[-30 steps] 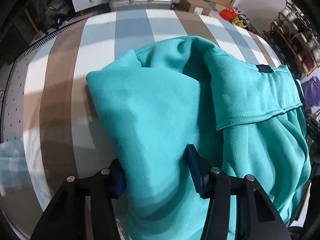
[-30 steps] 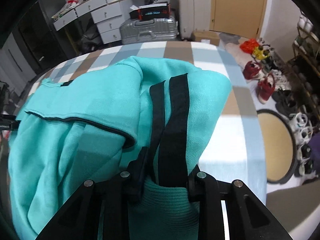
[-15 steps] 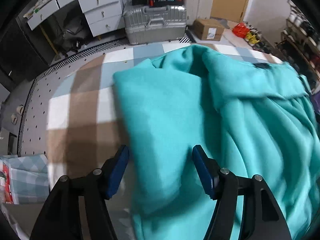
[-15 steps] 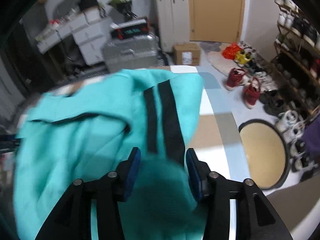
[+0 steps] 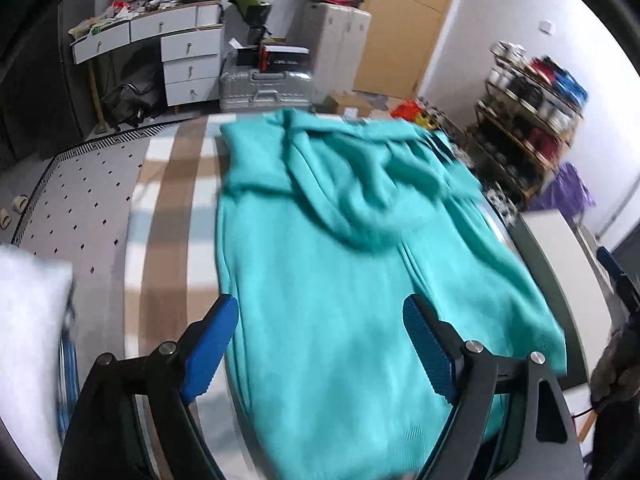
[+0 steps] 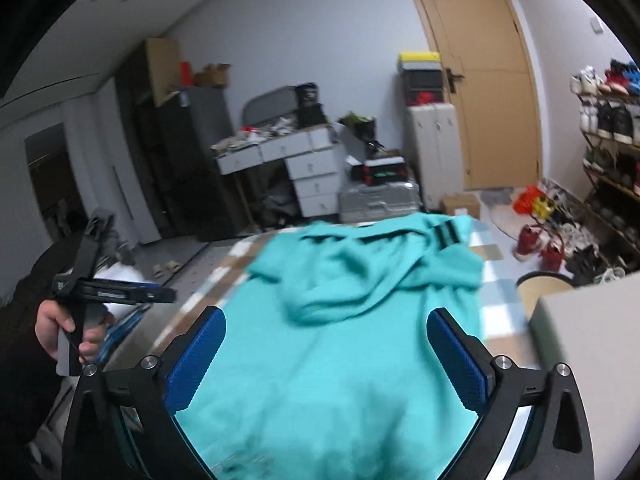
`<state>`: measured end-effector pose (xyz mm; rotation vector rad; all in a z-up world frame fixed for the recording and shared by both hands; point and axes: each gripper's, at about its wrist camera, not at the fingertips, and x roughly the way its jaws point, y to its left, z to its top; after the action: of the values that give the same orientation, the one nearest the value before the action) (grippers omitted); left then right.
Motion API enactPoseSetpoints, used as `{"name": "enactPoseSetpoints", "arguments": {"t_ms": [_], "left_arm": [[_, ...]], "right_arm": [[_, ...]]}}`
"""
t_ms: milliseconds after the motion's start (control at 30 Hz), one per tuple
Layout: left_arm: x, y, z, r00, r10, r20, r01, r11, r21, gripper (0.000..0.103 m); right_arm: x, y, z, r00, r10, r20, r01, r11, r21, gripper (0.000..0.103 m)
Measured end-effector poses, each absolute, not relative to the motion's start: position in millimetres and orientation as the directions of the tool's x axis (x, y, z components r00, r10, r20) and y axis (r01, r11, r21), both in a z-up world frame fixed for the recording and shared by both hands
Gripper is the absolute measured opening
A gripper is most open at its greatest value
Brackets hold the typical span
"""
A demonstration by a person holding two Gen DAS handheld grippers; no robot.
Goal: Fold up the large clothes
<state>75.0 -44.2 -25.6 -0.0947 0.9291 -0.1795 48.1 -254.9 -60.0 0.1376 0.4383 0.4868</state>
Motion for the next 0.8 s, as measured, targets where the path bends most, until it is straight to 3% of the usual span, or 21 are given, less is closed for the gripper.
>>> {"name": "enactPoseSetpoints", "arguments": {"t_ms": [100, 167, 233, 300, 433, 467, 700, 800], "left_arm": [[45, -51, -40, 0.558, -0.181, -0.810, 0.120, 0.983, -0.137, 0.082], [27, -51, -53, 0.554, -0.175, -0.814, 0.125, 0.984, -0.127, 0.082], [16, -52, -58, 0.553, -0.150, -0.819, 0.108, 0.988, -0.108, 0.082], [18, -56, -69, 0.509, -0.128, -0.851, 0.099, 0.991, -0.090, 0.082], [9, -55, -75, 0.478, -0.113, -0.871, 0.080, 0.993, -0.085, 0.081], [5, -48, -72, 0.507, -0.139, -0.851, 0.071, 0.990, -0.120, 0.082], [-17, -15, -73, 0.659, -0.282, -0.697, 0.053, 0.942, -0.331, 0.081], [-26, -6, -72, 0.691, -0.316, -0.650, 0.045, 0.917, -0.397, 0.081]], "right_arm": [[7, -245, -93, 0.835, 0.464, -0.295, -0.393, 0.879, 0.271, 0.102], [-5, -242, -116, 0.834, 0.473, -0.285, -0.388, 0.869, 0.306, 0.102], [2, -245, -110, 0.819, 0.466, -0.334, -0.363, 0.872, 0.327, 0.102], [-1, -254, -111, 0.856, 0.436, -0.278, -0.341, 0.880, 0.331, 0.103], [14, -242, -124, 0.779, 0.486, -0.396, -0.365, 0.865, 0.344, 0.103], [15, -225, -126, 0.742, 0.499, -0.449, -0.405, 0.866, 0.293, 0.103], [-8, -96, -160, 0.580, 0.571, -0.581, -0.674, 0.737, 0.052, 0.102], [-7, -58, -181, 0.557, 0.528, -0.641, -0.717, 0.695, -0.051, 0.088]]}}
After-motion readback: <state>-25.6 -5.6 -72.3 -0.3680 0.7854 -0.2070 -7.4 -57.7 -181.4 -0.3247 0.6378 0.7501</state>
